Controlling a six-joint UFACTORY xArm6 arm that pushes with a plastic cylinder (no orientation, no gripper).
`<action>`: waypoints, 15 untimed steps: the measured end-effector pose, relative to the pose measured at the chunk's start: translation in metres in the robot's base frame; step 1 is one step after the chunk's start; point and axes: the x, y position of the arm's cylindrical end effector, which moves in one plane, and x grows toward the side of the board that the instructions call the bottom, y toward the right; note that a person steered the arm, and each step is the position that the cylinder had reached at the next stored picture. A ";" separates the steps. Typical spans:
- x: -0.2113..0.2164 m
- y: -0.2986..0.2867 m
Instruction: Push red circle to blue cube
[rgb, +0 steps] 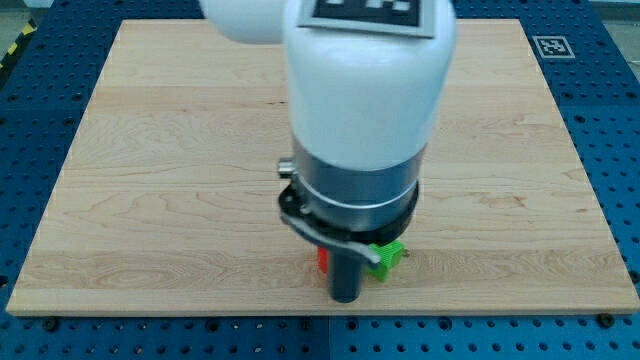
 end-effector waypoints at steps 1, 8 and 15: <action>-0.022 0.003; -0.048 -0.006; -0.095 -0.037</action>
